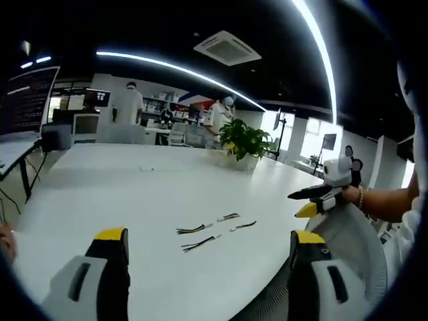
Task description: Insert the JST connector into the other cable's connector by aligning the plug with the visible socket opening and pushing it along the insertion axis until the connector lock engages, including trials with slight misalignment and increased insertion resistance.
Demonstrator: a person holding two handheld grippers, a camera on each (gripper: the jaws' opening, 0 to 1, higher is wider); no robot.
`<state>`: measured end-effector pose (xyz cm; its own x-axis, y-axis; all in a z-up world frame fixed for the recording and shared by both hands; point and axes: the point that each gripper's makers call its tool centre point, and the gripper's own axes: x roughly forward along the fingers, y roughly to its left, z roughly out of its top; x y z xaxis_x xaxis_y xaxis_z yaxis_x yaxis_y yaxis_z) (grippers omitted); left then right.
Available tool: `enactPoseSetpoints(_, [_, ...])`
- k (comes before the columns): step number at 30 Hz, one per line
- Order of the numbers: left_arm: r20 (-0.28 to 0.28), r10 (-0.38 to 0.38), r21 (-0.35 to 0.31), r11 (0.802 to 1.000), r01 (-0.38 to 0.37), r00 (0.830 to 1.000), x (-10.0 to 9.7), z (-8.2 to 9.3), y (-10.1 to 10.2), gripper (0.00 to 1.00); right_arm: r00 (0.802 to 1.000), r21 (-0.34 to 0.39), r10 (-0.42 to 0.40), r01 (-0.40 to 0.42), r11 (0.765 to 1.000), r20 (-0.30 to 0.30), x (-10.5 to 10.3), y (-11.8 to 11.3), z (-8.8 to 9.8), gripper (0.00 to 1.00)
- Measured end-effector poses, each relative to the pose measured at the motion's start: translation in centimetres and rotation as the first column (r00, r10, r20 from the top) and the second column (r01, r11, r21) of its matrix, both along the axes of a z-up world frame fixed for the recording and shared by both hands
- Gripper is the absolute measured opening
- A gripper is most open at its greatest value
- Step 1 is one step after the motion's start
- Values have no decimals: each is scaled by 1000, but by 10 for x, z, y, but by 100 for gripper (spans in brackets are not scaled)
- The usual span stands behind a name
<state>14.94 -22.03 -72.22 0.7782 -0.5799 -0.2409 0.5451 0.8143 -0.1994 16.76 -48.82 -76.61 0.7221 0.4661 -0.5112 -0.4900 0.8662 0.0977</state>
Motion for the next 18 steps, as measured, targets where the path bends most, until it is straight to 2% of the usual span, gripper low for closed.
enactPoseSetpoints(7, [-10,-1,42,999,2,1000,-1,-5,1,99,1000,3,3,-3,1000,2,0,0,0,91])
enactPoseSetpoints(9, [-56,-22,59,998,26,998,-5,-13,-2,99,1000,11,18,-18,1000,2,-1,3,1,86])
enactPoseSetpoints(12, [-25,-26,94,995,29,999,-4,-12,-2,99,1000,10,22,-22,1000,-5,-2,4,0,85])
enactPoseSetpoints(15, [-50,-46,64,997,49,998,-6,-13,-5,99,1000,4,14,-14,1000,-8,-1,2,-1,86])
enactPoseSetpoints(18, [-49,-40,92,995,44,998,-6,-15,-3,99,1000,5,12,-12,1000,-17,-1,2,-2,87])
